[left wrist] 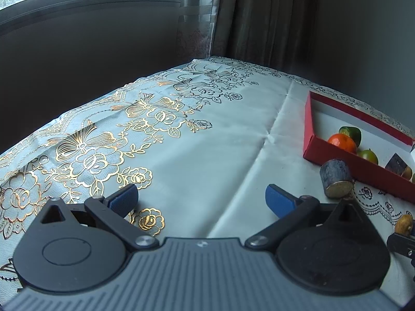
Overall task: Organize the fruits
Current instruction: 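Move the open right gripper down to the brown kiwi-like fruit, then close the right gripper on the brown fruit, then carry the brown fruit into the red box and open the right gripper, then withdraw the open right gripper from the box, then move the open left gripper to the dark log piece beside the box, then close the left gripper on the dark log piece, then carry the log piece into the red box and open the left gripper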
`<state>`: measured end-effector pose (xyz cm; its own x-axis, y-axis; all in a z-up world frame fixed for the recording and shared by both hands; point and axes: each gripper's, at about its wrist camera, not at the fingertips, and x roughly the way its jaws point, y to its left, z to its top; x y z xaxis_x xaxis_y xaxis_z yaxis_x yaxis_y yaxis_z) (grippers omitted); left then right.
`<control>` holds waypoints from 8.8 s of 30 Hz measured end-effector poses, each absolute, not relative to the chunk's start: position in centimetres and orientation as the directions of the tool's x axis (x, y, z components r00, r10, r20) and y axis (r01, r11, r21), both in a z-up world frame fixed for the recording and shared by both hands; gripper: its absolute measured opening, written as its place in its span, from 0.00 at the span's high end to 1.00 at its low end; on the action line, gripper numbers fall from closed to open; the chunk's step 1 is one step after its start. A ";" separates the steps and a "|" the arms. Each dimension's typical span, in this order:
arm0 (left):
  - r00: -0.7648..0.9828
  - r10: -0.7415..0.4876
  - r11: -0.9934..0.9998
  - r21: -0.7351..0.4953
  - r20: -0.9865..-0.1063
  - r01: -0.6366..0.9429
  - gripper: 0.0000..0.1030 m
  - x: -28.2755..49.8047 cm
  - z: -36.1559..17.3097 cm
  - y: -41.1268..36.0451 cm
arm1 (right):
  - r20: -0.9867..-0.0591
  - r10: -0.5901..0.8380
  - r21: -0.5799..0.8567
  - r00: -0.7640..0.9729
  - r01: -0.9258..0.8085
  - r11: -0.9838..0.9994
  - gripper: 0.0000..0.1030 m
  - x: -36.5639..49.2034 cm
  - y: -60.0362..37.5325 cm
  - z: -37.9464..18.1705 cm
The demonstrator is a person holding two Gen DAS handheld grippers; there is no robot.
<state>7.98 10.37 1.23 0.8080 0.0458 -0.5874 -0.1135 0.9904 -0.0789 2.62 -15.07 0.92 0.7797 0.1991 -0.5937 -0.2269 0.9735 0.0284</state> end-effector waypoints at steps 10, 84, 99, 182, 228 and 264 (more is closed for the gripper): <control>0.808 0.046 0.990 -0.079 -0.587 -0.115 0.00 8.0 1.2 10.4 | -0.608 0.130 -0.026 0.784 -0.183 0.983 0.59 4.0 -13.9 0.9; 0.800 0.045 0.989 -0.088 -0.598 -0.122 0.00 8.2 1.0 10.4 | -0.592 0.007 0.081 0.806 0.051 0.995 0.72 8.5 -29.1 3.7; 0.800 0.045 0.988 -0.091 -0.599 -0.123 0.00 8.3 1.0 10.5 | -0.571 -0.006 0.116 0.821 0.088 0.989 0.72 12.4 -29.0 4.1; 0.780 -0.001 0.977 0.165 -0.626 0.134 0.00 13.4 1.9 -3.0 | -0.628 -0.179 0.024 0.757 0.249 0.968 0.00 -5.5 -28.3 -0.1; 0.774 -0.160 0.972 0.041 -0.613 0.233 0.70 12.0 1.7 -2.3 | -0.630 -0.178 0.021 0.756 0.246 0.969 0.00 -5.4 -28.4 -0.2; 0.780 -0.240 0.947 0.036 -0.578 0.319 0.70 16.5 5.3 -10.9 | -0.629 -0.177 0.023 0.757 0.246 0.969 0.00 -5.4 -28.4 -0.2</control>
<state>16.52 -10.88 5.35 0.7796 -0.2405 -0.5783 0.3190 0.9470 0.0363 -5.41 -28.37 -0.15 0.7567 -0.1768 -0.6294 0.2457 0.9691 0.0232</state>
